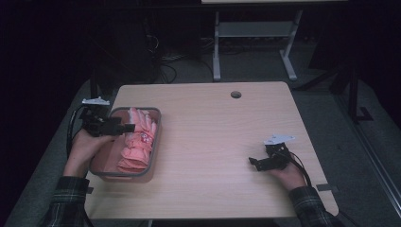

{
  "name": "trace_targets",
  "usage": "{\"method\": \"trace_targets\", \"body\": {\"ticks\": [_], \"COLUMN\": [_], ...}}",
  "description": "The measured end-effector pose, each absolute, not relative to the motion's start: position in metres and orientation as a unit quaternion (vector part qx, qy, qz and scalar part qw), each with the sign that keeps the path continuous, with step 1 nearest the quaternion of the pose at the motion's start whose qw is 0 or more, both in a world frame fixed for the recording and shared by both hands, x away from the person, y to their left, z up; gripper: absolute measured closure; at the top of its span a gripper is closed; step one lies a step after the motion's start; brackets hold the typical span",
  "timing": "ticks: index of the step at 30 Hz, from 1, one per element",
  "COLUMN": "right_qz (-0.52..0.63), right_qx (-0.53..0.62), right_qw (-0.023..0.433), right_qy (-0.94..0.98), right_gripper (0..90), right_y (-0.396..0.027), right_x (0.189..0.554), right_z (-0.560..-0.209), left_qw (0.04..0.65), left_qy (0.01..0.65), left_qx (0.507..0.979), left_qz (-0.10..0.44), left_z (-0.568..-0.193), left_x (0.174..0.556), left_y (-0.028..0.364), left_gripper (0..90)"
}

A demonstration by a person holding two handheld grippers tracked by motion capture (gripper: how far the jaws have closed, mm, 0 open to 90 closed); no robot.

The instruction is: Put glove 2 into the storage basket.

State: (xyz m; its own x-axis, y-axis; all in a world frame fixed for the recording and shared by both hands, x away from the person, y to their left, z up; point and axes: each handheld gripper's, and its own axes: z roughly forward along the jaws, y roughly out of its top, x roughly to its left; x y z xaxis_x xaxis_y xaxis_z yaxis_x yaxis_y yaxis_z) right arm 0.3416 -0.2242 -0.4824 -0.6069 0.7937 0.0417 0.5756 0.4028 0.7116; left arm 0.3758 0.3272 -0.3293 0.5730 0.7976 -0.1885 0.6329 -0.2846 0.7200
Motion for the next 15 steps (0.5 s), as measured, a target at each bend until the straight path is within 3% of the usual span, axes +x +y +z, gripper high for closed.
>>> {"method": "trace_targets", "body": {"ticks": [15], "right_qz": [0.355], "right_qx": [0.416], "right_qw": [0.154], "right_qy": [0.823], "right_gripper": [7.5], "right_y": [-0.224], "right_x": [0.342], "right_z": [-0.482], "left_qw": [0.429], "left_qy": [0.384], "left_qx": [0.81], "left_qz": [0.111], "left_z": [-0.303], "left_x": [0.368], "left_y": [0.275], "left_gripper": [18.0]}}
